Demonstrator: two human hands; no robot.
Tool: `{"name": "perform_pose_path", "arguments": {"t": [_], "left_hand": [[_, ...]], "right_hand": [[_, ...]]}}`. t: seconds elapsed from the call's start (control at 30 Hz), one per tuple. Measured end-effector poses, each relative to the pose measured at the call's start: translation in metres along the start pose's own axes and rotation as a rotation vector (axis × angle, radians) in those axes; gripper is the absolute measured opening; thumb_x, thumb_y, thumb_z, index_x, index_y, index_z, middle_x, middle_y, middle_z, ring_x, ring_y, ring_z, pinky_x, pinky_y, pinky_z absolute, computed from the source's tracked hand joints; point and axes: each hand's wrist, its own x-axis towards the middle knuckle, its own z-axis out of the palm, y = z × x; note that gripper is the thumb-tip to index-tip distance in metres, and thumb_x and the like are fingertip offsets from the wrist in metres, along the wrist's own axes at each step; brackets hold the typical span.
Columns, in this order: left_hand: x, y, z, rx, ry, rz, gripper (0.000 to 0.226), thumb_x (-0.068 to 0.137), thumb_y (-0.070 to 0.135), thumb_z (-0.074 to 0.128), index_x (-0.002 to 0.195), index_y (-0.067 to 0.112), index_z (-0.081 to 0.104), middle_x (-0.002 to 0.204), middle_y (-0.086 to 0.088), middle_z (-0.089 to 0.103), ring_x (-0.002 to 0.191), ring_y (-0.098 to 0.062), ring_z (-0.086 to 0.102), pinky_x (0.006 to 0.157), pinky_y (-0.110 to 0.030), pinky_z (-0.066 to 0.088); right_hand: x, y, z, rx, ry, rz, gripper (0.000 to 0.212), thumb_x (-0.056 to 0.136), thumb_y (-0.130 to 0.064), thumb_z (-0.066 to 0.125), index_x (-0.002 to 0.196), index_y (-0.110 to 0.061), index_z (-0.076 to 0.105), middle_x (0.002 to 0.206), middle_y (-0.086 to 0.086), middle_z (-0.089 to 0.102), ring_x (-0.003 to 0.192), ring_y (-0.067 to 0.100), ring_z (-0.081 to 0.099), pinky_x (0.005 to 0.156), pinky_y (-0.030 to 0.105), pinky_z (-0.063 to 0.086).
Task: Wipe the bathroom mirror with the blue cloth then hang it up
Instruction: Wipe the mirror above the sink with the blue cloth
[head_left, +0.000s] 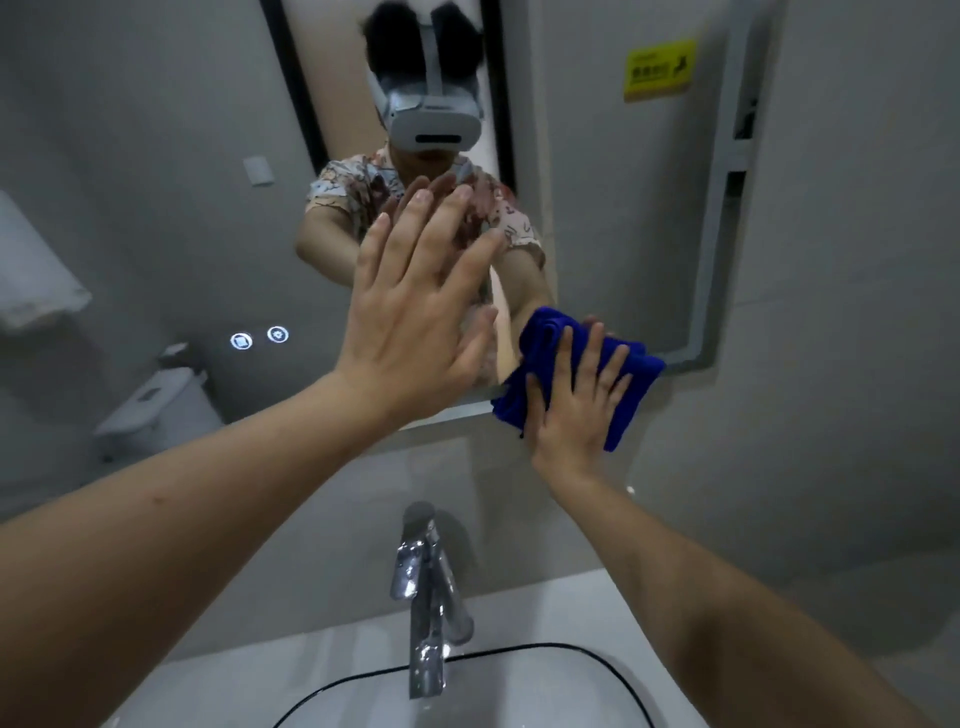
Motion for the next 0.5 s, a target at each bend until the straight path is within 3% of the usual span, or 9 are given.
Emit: {"name": "perform_pose_path", "arguments": {"t": [0.17, 0.33, 0.5], "left_hand": [[-0.039, -0.048, -0.028, 0.077, -0.047, -0.056, 0.060, 0.090, 0.036, 0.058, 0.145, 0.015, 0.050, 0.161, -0.017, 0.030, 0.149, -0.039, 0.025, 0.120, -0.057, 0.018], [-0.087, -0.097, -0.052, 0.142, -0.089, -0.113, 0.058, 0.091, 0.037, 0.056, 0.145, 0.016, 0.049, 0.161, -0.017, 0.030, 0.149, -0.039, 0.025, 0.119, -0.058, 0.019], [-0.132, -0.139, -0.075, 0.166, -0.133, -0.187, 0.059, 0.091, 0.039, 0.054, 0.146, 0.017, 0.047, 0.162, -0.015, 0.030, 0.149, -0.037, 0.024, 0.119, -0.059, 0.020]], "right_hand": [[-0.053, -0.047, 0.043, -0.109, -0.079, -0.364, 0.065, 0.106, -0.045, 0.043, 0.164, -0.028, 0.018, 0.172, 0.007, 0.009, 0.158, 0.037, -0.014, 0.126, 0.056, -0.013], [-0.080, -0.088, 0.067, -0.210, -0.156, -0.573, 0.102, 0.088, -0.036, 0.080, 0.165, -0.028, 0.013, 0.174, 0.005, -0.007, 0.158, 0.037, -0.015, 0.126, 0.058, -0.013], [-0.091, -0.136, 0.086, -0.251, -0.176, -0.673, 0.107, 0.081, -0.034, 0.087, 0.164, -0.030, 0.021, 0.173, 0.008, 0.013, 0.157, 0.034, -0.022, 0.125, 0.056, -0.012]]}}
